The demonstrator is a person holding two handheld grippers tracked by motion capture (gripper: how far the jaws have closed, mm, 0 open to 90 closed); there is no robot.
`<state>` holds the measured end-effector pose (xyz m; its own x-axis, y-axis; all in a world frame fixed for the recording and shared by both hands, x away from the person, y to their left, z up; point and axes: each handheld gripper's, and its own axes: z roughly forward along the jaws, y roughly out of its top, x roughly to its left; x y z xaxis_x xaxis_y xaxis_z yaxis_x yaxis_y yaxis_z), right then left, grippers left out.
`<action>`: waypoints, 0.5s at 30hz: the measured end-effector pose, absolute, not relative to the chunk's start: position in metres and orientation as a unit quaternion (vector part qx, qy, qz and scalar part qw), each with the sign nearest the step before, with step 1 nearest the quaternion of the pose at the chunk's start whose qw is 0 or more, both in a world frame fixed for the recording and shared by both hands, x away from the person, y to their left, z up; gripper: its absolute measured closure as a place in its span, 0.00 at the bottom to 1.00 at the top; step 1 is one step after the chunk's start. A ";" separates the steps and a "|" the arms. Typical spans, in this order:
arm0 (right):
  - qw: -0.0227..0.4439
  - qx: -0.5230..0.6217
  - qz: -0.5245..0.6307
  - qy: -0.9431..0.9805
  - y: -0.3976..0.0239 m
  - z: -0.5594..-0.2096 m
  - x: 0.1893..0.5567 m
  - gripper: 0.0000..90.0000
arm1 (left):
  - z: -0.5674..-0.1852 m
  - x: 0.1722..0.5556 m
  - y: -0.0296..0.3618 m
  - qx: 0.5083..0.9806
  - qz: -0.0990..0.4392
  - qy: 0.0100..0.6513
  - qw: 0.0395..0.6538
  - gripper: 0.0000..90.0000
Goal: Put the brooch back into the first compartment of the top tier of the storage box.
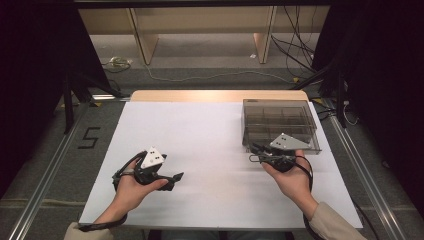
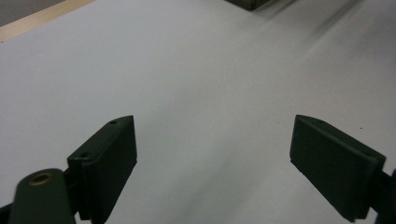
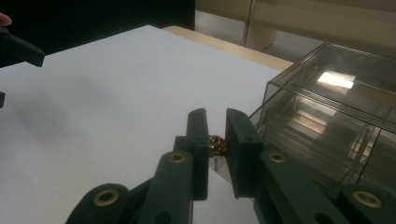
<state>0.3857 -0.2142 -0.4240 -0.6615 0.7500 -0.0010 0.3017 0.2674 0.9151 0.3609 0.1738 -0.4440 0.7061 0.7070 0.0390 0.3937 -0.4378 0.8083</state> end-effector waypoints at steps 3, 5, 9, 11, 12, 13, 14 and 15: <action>0.227 0.345 0.498 0.763 -0.215 -0.424 0.386 0.90 | -0.444 0.361 0.174 0.826 0.189 0.334 0.413 0.16; 0.227 0.345 0.498 0.763 -0.215 -0.424 0.386 0.90 | -0.444 0.361 0.174 0.826 0.189 0.334 0.413 0.16; 0.227 0.345 0.499 0.762 -0.215 -0.424 0.387 0.90 | -0.444 0.361 0.174 0.827 0.189 0.334 0.412 0.16; 0.228 0.346 0.499 0.761 -0.215 -0.424 0.387 0.90 | -0.444 0.361 0.173 0.826 0.189 0.334 0.413 0.16; 0.228 0.346 0.499 0.761 -0.216 -0.424 0.387 0.90 | -0.444 0.361 0.173 0.826 0.189 0.334 0.413 0.16; 0.229 0.347 0.499 0.760 -0.216 -0.424 0.387 0.90 | -0.444 0.361 0.173 0.826 0.189 0.334 0.413 0.16; 0.229 0.347 0.499 0.760 -0.216 -0.424 0.387 0.90 | -0.444 0.361 0.173 0.826 0.189 0.334 0.413 0.16; 0.229 0.347 0.498 0.761 -0.216 -0.424 0.387 0.90 | -0.444 0.361 0.173 0.826 0.189 0.334 0.412 0.16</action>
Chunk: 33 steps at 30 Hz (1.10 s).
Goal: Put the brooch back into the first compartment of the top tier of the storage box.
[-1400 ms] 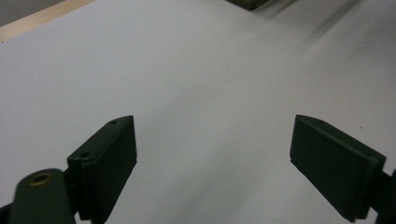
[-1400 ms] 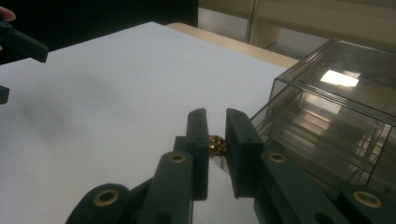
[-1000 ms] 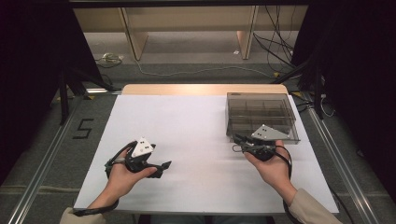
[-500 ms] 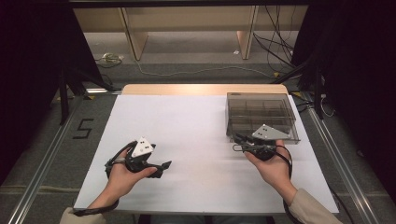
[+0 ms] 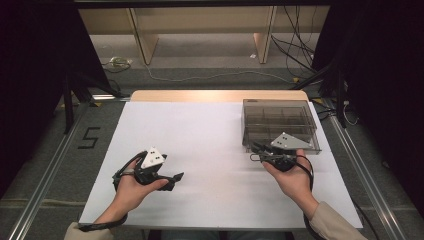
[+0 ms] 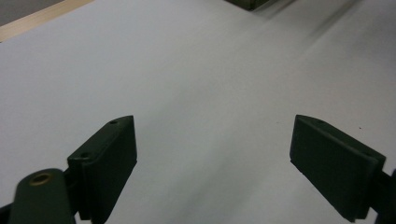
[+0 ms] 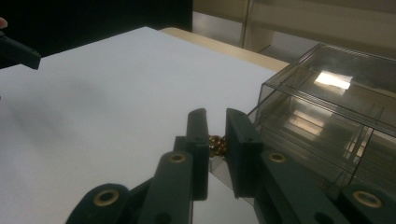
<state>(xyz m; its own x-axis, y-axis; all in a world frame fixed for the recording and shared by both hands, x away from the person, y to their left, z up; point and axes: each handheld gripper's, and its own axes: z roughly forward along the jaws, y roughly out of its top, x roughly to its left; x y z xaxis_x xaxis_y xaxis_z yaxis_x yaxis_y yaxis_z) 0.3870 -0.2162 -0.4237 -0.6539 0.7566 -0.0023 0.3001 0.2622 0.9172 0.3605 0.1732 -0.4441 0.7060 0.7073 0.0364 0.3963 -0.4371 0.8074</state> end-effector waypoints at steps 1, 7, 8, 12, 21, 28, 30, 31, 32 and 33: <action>0.229 0.348 0.498 0.760 -0.216 -0.424 0.387 0.90 | -0.444 0.361 0.173 0.826 0.189 0.334 0.412 0.16; 0.230 0.350 0.498 0.759 -0.217 -0.424 0.388 0.90 | -0.444 0.361 0.173 0.826 0.188 0.334 0.413 0.16; 0.230 0.350 0.498 0.759 -0.218 -0.424 0.388 0.90 | -0.444 0.361 0.173 0.826 0.189 0.334 0.412 0.16; 0.230 0.351 0.498 0.759 -0.218 -0.424 0.388 0.90 | -0.444 0.361 0.173 0.826 0.189 0.334 0.412 0.16; 0.230 0.354 0.499 0.757 -0.219 -0.423 0.389 0.90 | -0.444 0.361 0.173 0.826 0.190 0.334 0.412 0.17; 0.231 0.354 0.498 0.757 -0.220 -0.423 0.389 0.90 | -0.444 0.361 0.173 0.826 0.189 0.334 0.412 0.17; 0.231 0.354 0.498 0.757 -0.220 -0.423 0.389 0.90 | -0.444 0.361 0.173 0.826 0.189 0.334 0.412 0.17; 0.231 0.354 0.498 0.757 -0.220 -0.423 0.389 0.90 | -0.444 0.361 0.173 0.827 0.189 0.334 0.412 0.17; 0.230 0.354 0.499 0.757 -0.220 -0.423 0.389 0.90 | -0.444 0.361 0.173 0.827 0.189 0.334 0.412 0.17; 0.231 0.355 0.498 0.757 -0.220 -0.423 0.389 0.90 | -0.444 0.361 0.173 0.827 0.189 0.334 0.412 0.17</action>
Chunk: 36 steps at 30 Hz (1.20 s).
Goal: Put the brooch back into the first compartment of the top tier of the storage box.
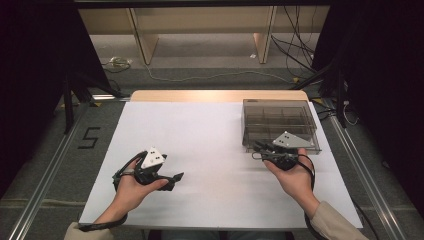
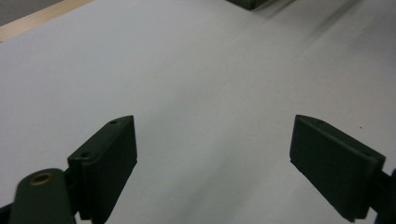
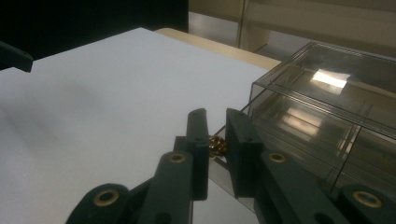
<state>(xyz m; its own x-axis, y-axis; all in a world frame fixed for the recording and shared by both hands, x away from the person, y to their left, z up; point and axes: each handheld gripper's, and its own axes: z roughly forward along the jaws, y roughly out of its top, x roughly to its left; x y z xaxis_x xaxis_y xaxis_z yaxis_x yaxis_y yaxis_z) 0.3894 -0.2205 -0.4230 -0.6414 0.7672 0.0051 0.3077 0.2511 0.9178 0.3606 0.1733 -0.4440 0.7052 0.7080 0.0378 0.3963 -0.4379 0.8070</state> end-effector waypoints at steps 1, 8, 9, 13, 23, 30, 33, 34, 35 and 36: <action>0.231 0.355 0.498 0.756 -0.221 -0.423 0.390 0.90 | -0.444 0.361 0.173 0.827 0.190 0.334 0.412 0.17; 0.232 0.358 0.499 0.754 -0.222 -0.422 0.390 0.90 | -0.444 0.361 0.173 0.826 0.189 0.334 0.412 0.17; 0.232 0.358 0.499 0.755 -0.222 -0.422 0.390 0.90 | -0.444 0.361 0.173 0.826 0.189 0.334 0.412 0.17; 0.232 0.357 0.499 0.755 -0.222 -0.422 0.390 0.90 | -0.444 0.361 0.173 0.827 0.189 0.334 0.412 0.17; 0.233 0.361 0.498 0.754 -0.224 -0.422 0.391 0.90 | -0.444 0.361 0.173 0.827 0.189 0.333 0.411 0.17; 0.232 0.363 0.497 0.753 -0.225 -0.422 0.392 0.90 | -0.444 0.361 0.173 0.827 0.189 0.333 0.411 0.17; 0.232 0.364 0.496 0.753 -0.226 -0.422 0.392 0.90 | -0.444 0.361 0.173 0.827 0.189 0.333 0.411 0.17; 0.232 0.364 0.497 0.753 -0.226 -0.422 0.392 0.90 | -0.444 0.361 0.173 0.827 0.189 0.332 0.412 0.17; 0.232 0.364 0.497 0.752 -0.226 -0.422 0.392 0.90 | -0.444 0.361 0.173 0.827 0.189 0.332 0.411 0.17; 0.233 0.364 0.497 0.752 -0.226 -0.422 0.392 0.90 | -0.444 0.361 0.173 0.827 0.189 0.332 0.411 0.17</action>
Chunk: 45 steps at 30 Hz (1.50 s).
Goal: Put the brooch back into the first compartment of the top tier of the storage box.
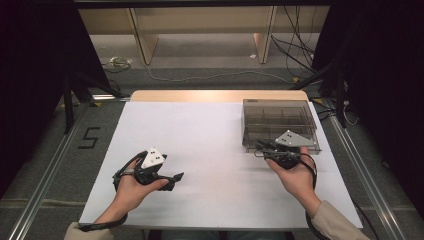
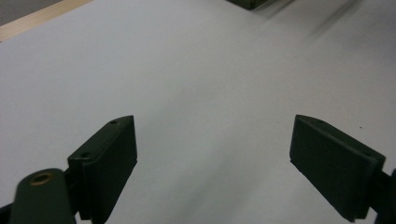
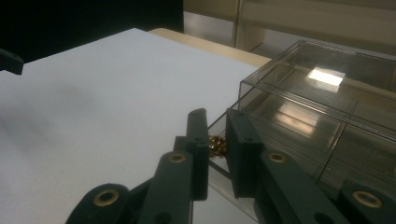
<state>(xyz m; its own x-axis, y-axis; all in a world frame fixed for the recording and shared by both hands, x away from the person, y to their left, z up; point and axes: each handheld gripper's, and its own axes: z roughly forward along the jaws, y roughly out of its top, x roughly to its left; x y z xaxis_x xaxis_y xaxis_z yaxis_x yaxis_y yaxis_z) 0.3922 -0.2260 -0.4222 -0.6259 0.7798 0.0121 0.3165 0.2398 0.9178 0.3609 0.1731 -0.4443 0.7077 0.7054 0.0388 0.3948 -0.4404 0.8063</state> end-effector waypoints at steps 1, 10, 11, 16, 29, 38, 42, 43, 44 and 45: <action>0.233 0.364 0.497 0.753 -0.226 -0.422 0.392 0.90 | -0.444 0.361 0.173 0.827 0.189 0.332 0.411 0.17; 0.234 0.368 0.495 0.752 -0.228 -0.422 0.393 0.90 | -0.444 0.361 0.173 0.827 0.189 0.333 0.411 0.17; 0.234 0.369 0.496 0.751 -0.228 -0.421 0.393 0.90 | -0.444 0.361 0.173 0.827 0.189 0.333 0.411 0.17; 0.232 0.372 0.495 0.750 -0.229 -0.422 0.394 0.90 | -0.444 0.361 0.173 0.828 0.188 0.333 0.411 0.17; 0.235 0.381 0.492 0.747 -0.235 -0.422 0.397 0.90 | -0.444 0.361 0.173 0.828 0.188 0.333 0.411 0.17; 0.232 0.383 0.490 0.748 -0.235 -0.422 0.398 0.90 | -0.444 0.361 0.173 0.828 0.187 0.333 0.411 0.17; 0.231 0.384 0.490 0.748 -0.236 -0.423 0.398 0.90 | -0.445 0.361 0.173 0.829 0.187 0.332 0.410 0.17; 0.231 0.384 0.490 0.748 -0.236 -0.423 0.399 0.90 | -0.445 0.361 0.173 0.829 0.187 0.332 0.410 0.17; 0.231 0.385 0.490 0.747 -0.236 -0.423 0.399 0.90 | -0.445 0.361 0.173 0.828 0.186 0.333 0.410 0.17; 0.231 0.385 0.490 0.747 -0.236 -0.423 0.399 0.90 | -0.445 0.361 0.173 0.829 0.186 0.332 0.409 0.17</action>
<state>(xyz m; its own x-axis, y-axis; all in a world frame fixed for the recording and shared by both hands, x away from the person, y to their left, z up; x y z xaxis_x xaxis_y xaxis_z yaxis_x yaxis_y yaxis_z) 0.3991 -0.2361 -0.4233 -0.5977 0.8011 0.0321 0.3485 0.2236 0.9103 0.3613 0.1727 -0.4451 0.7102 0.7030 0.0376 0.3979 -0.4449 0.8023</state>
